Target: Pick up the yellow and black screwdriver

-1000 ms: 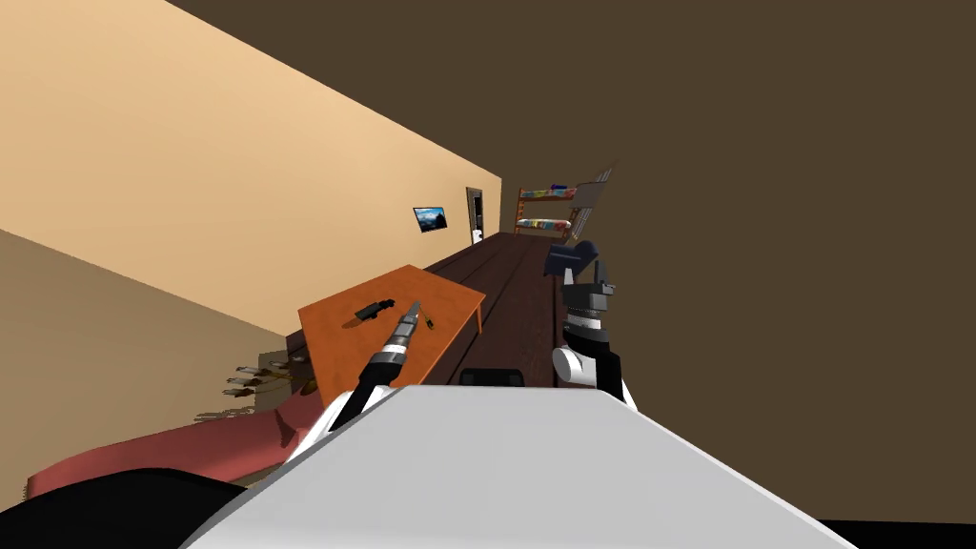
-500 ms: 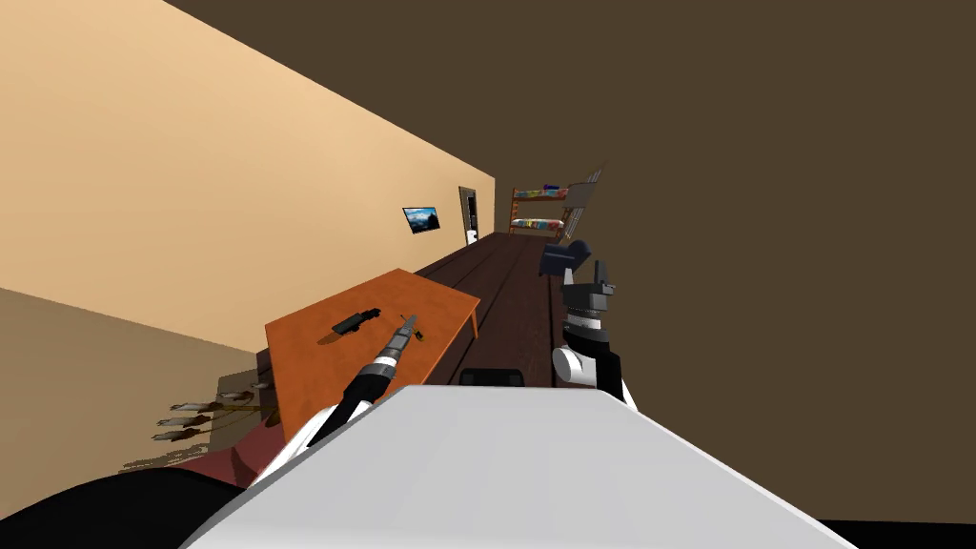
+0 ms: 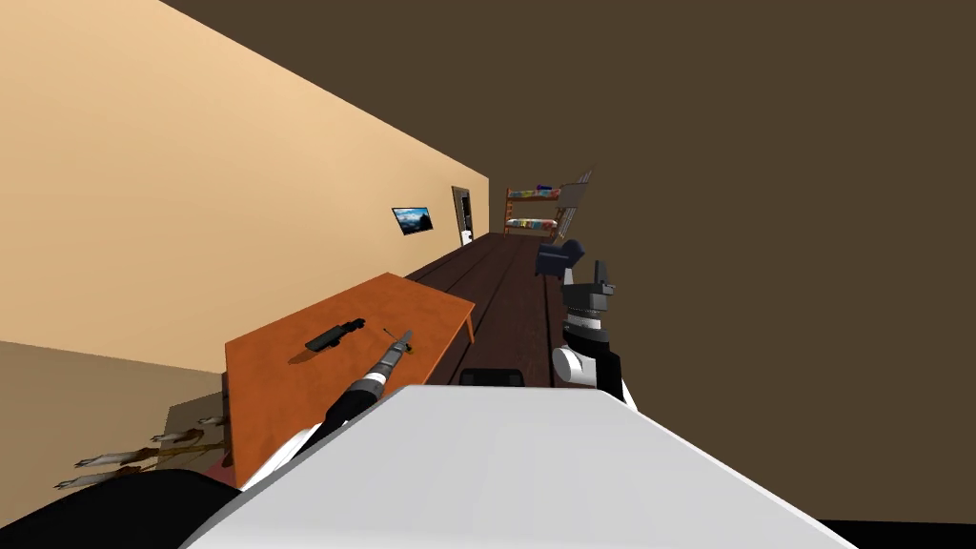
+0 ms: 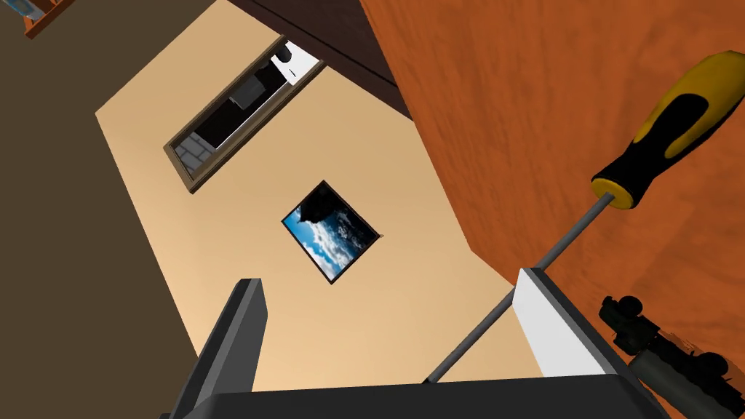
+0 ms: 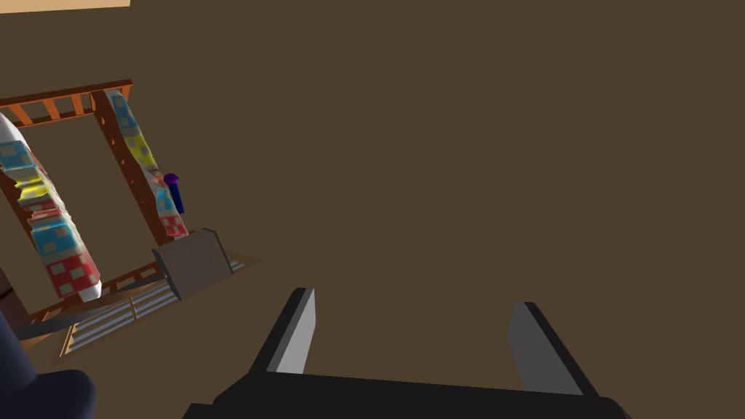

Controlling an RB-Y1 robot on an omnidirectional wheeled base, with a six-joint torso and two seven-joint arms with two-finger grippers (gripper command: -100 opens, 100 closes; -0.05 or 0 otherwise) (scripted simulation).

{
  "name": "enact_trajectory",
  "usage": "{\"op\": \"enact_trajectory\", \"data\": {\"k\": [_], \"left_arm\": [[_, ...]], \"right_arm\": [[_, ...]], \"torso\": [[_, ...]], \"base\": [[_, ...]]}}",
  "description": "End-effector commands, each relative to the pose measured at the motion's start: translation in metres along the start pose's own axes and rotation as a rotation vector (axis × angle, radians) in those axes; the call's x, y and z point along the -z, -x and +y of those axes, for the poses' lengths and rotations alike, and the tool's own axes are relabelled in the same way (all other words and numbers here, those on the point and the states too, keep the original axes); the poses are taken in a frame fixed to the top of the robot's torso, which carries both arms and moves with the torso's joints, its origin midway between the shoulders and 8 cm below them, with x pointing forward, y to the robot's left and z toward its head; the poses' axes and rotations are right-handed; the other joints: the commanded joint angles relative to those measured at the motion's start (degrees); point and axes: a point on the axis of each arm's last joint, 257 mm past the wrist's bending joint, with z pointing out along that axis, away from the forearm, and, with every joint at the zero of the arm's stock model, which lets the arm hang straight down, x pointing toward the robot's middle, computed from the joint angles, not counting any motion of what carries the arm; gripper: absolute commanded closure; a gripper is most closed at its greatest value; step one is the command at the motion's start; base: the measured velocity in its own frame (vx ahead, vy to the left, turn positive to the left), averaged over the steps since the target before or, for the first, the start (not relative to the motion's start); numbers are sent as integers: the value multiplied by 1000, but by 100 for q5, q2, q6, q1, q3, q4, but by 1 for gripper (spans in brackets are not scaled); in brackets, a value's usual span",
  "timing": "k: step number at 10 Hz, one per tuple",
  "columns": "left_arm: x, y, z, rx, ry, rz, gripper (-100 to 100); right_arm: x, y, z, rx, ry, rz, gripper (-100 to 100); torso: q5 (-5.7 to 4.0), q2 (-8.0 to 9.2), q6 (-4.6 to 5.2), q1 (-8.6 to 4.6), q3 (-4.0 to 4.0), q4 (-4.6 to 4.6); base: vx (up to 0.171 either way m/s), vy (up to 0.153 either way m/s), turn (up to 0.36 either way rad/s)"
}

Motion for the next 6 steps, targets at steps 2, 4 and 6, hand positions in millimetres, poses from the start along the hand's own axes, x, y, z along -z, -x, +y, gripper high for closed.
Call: {"op": "enact_trajectory", "data": {"k": [2,4,6], "left_arm": [[14,-3,42,-45,117,50,-100],[22,-4,62,-67,171,73,-100],[40,-5,102,-111,278,118,-100]], "right_arm": [[0,0,0,0,0,0,0],[0,0,0,0,0,0,0],[0,0,0,0,0,0,0]], "torso": [[1,7,1,2,5,2],[-2,-4,1,-12,-1,0],[1,6,1,4,4,2]], "base": [[86,-22,-95],[97,-33,-87],[94,-4,-83]]}}
